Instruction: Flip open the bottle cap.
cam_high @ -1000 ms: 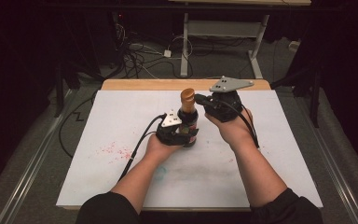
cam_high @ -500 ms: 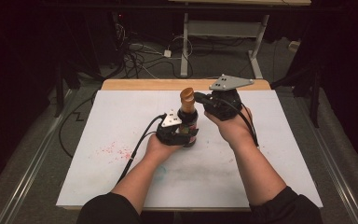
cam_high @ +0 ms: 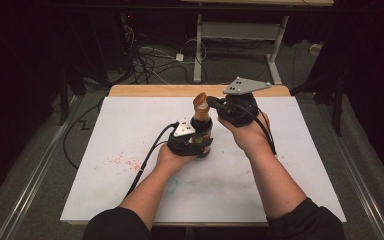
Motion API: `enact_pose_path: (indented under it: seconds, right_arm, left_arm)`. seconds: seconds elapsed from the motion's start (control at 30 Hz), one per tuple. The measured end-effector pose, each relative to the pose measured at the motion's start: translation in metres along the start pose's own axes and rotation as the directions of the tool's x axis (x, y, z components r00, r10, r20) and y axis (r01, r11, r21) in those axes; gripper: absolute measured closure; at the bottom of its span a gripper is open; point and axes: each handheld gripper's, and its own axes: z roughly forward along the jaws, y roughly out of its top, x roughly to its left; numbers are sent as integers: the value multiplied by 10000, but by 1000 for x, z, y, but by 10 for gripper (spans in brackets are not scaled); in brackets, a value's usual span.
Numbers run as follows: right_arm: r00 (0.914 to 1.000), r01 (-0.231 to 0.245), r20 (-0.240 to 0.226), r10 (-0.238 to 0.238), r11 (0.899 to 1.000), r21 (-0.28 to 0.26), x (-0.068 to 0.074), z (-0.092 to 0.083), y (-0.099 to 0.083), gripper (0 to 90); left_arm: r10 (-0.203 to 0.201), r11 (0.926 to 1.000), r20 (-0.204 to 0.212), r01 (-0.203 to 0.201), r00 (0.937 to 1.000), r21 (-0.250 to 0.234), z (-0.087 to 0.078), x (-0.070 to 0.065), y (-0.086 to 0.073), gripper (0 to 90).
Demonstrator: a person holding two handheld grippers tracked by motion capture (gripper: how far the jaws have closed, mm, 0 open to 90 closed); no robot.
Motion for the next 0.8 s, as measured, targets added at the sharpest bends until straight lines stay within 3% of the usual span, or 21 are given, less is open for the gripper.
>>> enact_pose_path:
  seconds: [0.2, 0.57, 0.8]
  right_arm:
    - [10000, 71, -26, -71, 10000, -58, 2, 1, 8, 900]
    - [9983, 442, -367, -453, 9985, -309, 18, 13, 27, 900]
    - [9998, 50, -182, -58, 9991, -410, 4, -1, 15, 900]
  left_arm:
    - [-21, 10000, 1, 21, 10000, -7, 0, -1, 0, 287]
    - [-35, 10000, 5, 35, 10000, -46, 0, -1, 0, 286]
    - [-58, 10000, 51, 58, 10000, -77, 0, 0, 0, 284]
